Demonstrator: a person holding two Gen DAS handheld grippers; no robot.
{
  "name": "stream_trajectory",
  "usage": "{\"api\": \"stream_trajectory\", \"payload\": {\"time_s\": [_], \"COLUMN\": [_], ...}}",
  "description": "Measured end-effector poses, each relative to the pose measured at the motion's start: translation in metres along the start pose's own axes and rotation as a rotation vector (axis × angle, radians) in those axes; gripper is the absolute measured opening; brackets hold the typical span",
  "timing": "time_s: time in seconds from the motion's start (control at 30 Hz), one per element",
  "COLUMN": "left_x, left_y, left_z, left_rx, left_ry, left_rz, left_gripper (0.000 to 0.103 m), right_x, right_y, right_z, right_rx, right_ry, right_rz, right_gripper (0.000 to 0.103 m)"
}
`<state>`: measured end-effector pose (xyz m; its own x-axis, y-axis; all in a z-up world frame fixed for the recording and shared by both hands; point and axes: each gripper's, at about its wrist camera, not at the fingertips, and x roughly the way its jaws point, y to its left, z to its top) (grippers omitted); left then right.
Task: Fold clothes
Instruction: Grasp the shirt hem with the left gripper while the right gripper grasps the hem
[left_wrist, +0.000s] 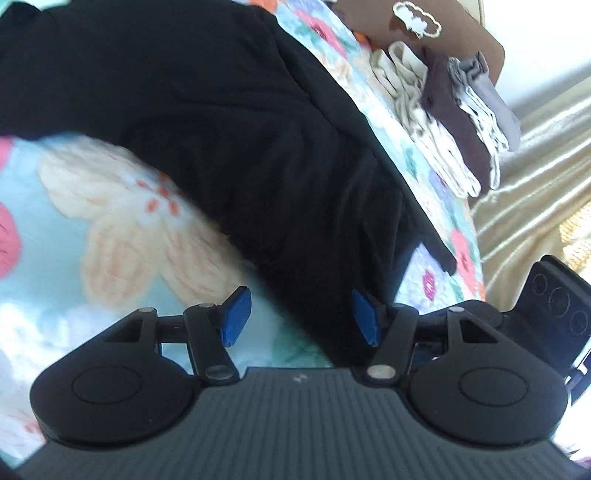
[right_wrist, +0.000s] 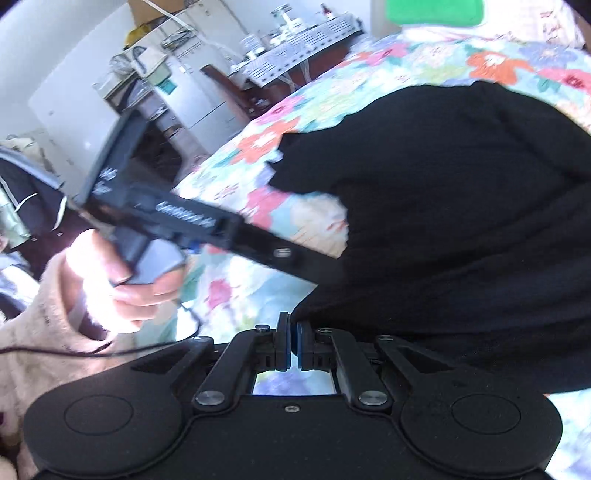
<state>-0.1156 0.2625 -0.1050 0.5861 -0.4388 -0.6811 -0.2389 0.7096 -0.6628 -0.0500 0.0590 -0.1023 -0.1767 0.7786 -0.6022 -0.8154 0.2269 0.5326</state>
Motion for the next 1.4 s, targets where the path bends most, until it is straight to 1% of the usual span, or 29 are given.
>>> {"api": "stream_trajectory", "payload": {"time_s": [0.03,0.1,0.17,0.23,0.3,0.37,0.4,0.43,0.47,0.53,0.57,0.6,0.67,0.73,0.77,0.8,0.87,0.93,1.0,1.03,1.07,1.13,1.2,1.23,1.27,1.3,1.33,1.37,1.4], "left_x": [0.004,0.012,0.016,0.017,0.02,0.021,0.019,0.017,0.013,0.003,-0.005,-0.012,-0.015,-0.018,-0.014,-0.012,-0.012,-0.015,-0.017,-0.017,-0.016,-0.015,-0.01,-0.007,-0.006,-0.004,-0.001,-0.001,-0.001], "left_y": [0.0,0.001,0.004,0.007,0.011,0.011,0.007,0.003,-0.002,-0.012,-0.018,-0.022,-0.017,-0.011,-0.002,0.005,0.011,0.009,0.008,0.011,0.015,0.02,0.022,0.023,0.024,0.024,0.023,0.022,0.021], "left_z": [-0.002,-0.006,-0.009,-0.013,-0.016,-0.018,-0.019,-0.02,-0.02,-0.022,-0.024,-0.027,-0.033,-0.039,-0.039,-0.039,-0.037,-0.035,-0.034,-0.035,-0.035,-0.034,-0.032,-0.03,-0.03,-0.029,-0.028,-0.028,-0.027], "left_rx": [-0.006,-0.02,-0.051,-0.11,-0.191,-0.216,-0.186,-0.156,-0.126,-0.075,-0.042,-0.004,0.0,-0.006,-0.05,-0.087,-0.102,-0.084,-0.068,-0.07,-0.078,-0.097,-0.117,-0.124,-0.131,-0.137,-0.14,-0.138,-0.135], "left_ry": [0.012,0.033,0.031,0.03,0.042,0.05,0.041,0.032,0.017,-0.024,-0.054,-0.074,-0.066,-0.055,-0.027,-0.004,-0.004,-0.011,-0.017,-0.011,-0.007,-0.003,-0.001,-0.001,-0.001,0.0,0.0,0.0,-0.001], "left_rz": [-0.002,-0.005,-0.021,-0.063,-0.142,-0.217,-0.213,-0.206,-0.187,-0.141,-0.087,-0.016,0.059,0.125,0.111,0.099,0.104,0.124,0.141,0.141,0.139,0.128,0.113,0.107,0.102,0.098,0.098,0.099,0.1], "left_gripper": [0.066,0.071,0.078,0.079,0.079,0.07,0.047,0.032,0.002,0.003,0.003,0.003,0.003,0.003,0.003,0.003,0.003,0.003,0.003,0.003,0.004,0.004,0.004,0.004,0.004,0.004,0.004,0.004,0.004], "right_x": [-0.001,-0.004,-0.01,-0.012,-0.011,-0.014,-0.015,-0.016,-0.017,-0.016,-0.017,-0.021,-0.031,-0.044,-0.051,-0.057,-0.067,-0.068,-0.066,-0.063,-0.06,-0.049,-0.034,-0.028,-0.022,-0.018,-0.017,-0.019,-0.023], "right_y": [0.001,0.002,0.0,0.001,0.003,0.008,0.011,0.013,0.015,0.015,0.01,0.003,-0.011,-0.027,-0.034,-0.041,-0.053,-0.058,-0.061,-0.063,-0.066,-0.074,-0.084,-0.086,-0.084,-0.079,-0.074,-0.069,-0.064], "right_z": [-0.002,-0.005,-0.009,-0.01,-0.009,-0.007,-0.006,-0.005,-0.004,-0.003,-0.004,-0.007,-0.013,-0.016,-0.018,-0.019,-0.019,-0.015,-0.009,-0.005,-0.001,0.006,0.012,0.011,0.009,0.007,0.004,0.001,-0.002], "right_rx": [0.007,0.031,0.048,0.047,0.044,0.043,0.037,0.028,0.02,0.013,0.032,0.059,0.112,0.147,0.159,0.168,0.169,0.124,0.074,0.058,0.048,0.034,0.027,0.019,-0.012,-0.063,-0.099,-0.121,-0.127], "right_ry": [-0.001,-0.017,-0.044,-0.051,-0.055,-0.065,-0.069,-0.069,-0.066,-0.054,-0.045,-0.038,-0.031,-0.043,-0.05,-0.057,-0.065,-0.043,-0.033,-0.035,-0.033,-0.006,0.055,0.103,0.146,0.173,0.19,0.197,0.197], "right_rz": [0.017,0.06,0.094,0.103,0.106,0.12,0.128,0.128,0.122,0.107,0.09,0.069,0.011,-0.108,-0.173,-0.238,-0.341,-0.422,-0.507,-0.542,-0.558,-0.55,-0.527,-0.519,-0.527,-0.551,-0.568,-0.578,-0.608], "right_gripper": [0.005,0.005,0.005,0.005,0.006,0.006,0.006,0.006,0.006,0.006,0.009,0.009,0.011,0.013,0.023,0.03,0.033,0.036,0.054,0.059,0.062,0.063,0.063,0.063,0.061,0.049,0.032,0.003,0.003]}}
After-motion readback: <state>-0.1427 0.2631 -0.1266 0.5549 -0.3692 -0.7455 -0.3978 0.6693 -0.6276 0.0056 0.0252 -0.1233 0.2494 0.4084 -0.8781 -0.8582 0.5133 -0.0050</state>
